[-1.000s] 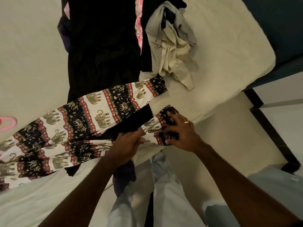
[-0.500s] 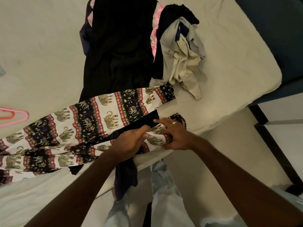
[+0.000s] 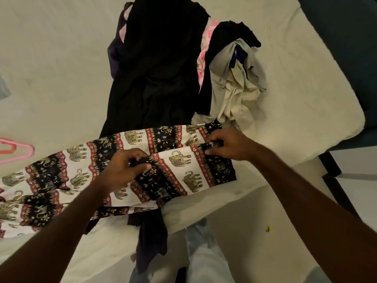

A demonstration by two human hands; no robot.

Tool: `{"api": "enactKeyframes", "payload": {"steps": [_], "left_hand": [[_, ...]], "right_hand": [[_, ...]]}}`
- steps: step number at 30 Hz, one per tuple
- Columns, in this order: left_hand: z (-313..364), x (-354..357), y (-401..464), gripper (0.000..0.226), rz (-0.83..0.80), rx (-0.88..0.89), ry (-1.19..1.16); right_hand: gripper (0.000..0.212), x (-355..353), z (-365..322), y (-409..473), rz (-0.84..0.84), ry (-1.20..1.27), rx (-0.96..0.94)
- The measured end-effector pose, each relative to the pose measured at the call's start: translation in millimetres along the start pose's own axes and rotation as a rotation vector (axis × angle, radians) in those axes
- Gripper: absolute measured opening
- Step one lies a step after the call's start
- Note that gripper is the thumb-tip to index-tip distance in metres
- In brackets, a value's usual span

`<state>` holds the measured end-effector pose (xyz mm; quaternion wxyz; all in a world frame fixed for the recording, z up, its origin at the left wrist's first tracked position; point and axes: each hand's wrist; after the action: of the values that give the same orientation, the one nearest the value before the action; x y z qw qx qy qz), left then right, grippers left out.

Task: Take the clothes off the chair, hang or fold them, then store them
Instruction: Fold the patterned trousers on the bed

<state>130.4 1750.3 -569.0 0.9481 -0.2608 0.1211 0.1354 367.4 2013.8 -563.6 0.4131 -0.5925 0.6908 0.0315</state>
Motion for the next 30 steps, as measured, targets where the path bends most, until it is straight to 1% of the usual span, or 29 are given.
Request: {"api": "enactKeyframes", "payload": {"steps": [2,4,6,8,10,11,13,14,15,18,22,23,24,25,27,28,30], "left_hand": [[-1,-11,15,0.010,0.019,0.035,0.048],[-6,-15,31,0.017,0.017,0.061,0.116],[-12,-10,46,0.018,-0.004,0.066,0.186],[-17,-2,56,0.016,-0.035,0.061,0.227],[-22,6,59,0.012,-0.060,0.062,0.241],[-24,7,60,0.010,-0.068,0.061,0.247],[-26,6,58,0.008,-0.076,0.081,0.255],[-27,4,57,0.009,-0.081,0.099,0.263],[-26,3,55,0.010,-0.090,0.117,0.273],[-22,0,53,0.012,-0.157,0.131,0.301],[-21,-1,55,0.013,-0.224,0.119,0.302],[-21,-1,55,0.014,-0.236,0.112,0.294],[-21,0,54,0.016,-0.246,0.103,0.283],[-21,0,53,0.019,-0.256,0.098,0.273],[-19,2,52,0.023,-0.272,0.105,0.270],[-19,2,51,0.022,-0.281,0.106,0.273],[-19,1,50,0.021,-0.290,0.106,0.274]], "right_hand": [[0.029,-5,0,26,-0.009,-0.154,-0.074],[0.038,-3,4,50,-0.055,-0.418,-0.105],[0.041,4,11,57,-0.080,-0.658,-0.050],[0.039,19,14,47,-0.078,-0.774,-0.018],[0.037,37,16,30,-0.035,-0.799,-0.034],[0.035,43,17,22,0.014,-0.810,-0.034],[0.036,51,21,8,0.187,-0.786,0.004],[0.037,53,22,3,0.247,-0.756,0.040],[0.037,55,25,-1,0.273,-0.742,0.063],[0.030,60,33,0,0.251,-0.789,0.060],[0.018,58,21,-4,0.292,-0.808,0.119],[0.016,59,14,-9,0.261,-0.796,0.142],[0.015,60,8,-15,0.179,-0.775,0.168],[0.015,62,1,-20,0.050,-0.749,0.200],[0.023,58,-8,-27,-0.214,-0.722,0.258],[0.027,53,-9,-28,-0.267,-0.715,0.251],[0.033,37,-9,-26,-0.226,-0.650,0.205]]}}
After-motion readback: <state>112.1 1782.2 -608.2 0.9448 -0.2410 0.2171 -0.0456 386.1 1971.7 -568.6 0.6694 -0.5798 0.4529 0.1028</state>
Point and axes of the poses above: each hand's wrist, its own y-axis towards the middle knuckle, its own x-axis out of the palm, z = x × y, and after that the axes turned 7 degrees about -y, right-handed
